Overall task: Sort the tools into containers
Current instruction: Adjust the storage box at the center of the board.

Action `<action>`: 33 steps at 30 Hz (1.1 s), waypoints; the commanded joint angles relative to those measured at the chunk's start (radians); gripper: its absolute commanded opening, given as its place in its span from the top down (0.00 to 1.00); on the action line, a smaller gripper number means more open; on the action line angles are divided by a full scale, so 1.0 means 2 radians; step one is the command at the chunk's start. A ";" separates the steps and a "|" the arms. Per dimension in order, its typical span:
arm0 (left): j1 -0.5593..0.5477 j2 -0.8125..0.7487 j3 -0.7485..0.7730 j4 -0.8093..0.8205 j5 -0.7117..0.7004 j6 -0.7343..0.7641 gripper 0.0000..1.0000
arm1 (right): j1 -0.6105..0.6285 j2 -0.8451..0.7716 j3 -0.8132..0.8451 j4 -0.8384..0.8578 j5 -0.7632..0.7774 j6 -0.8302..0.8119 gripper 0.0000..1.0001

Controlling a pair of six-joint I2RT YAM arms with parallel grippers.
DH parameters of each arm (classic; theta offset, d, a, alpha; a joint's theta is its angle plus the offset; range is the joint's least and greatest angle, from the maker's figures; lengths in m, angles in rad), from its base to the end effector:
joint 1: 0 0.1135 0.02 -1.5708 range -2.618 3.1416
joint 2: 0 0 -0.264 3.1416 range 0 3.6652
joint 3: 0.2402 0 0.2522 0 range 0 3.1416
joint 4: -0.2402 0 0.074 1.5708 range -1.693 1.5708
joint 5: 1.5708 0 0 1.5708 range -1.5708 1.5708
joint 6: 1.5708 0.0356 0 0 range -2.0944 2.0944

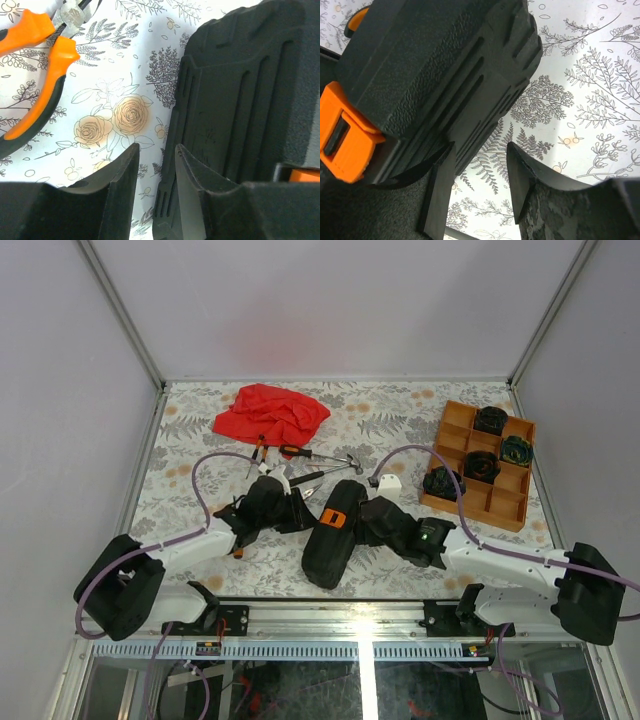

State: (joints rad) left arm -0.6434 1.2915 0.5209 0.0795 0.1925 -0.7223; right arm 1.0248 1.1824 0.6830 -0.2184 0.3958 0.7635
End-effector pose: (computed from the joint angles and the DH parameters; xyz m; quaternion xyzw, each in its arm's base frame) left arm 0.1949 -0.1547 0.1702 0.0054 0.9015 -0.3349 0.2739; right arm 0.1386 0.2016 0.2229 -0.0356 0.8956 0.2042 0.3935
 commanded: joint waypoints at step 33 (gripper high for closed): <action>-0.072 0.019 0.037 0.017 -0.003 -0.014 0.66 | -0.140 0.041 0.033 0.080 -0.132 -0.120 0.46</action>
State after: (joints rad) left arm -0.7792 1.3155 0.5686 0.0727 0.1936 -0.7456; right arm 0.7658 1.2469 0.6910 -0.1116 0.1757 0.5907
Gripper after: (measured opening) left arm 0.342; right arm 0.535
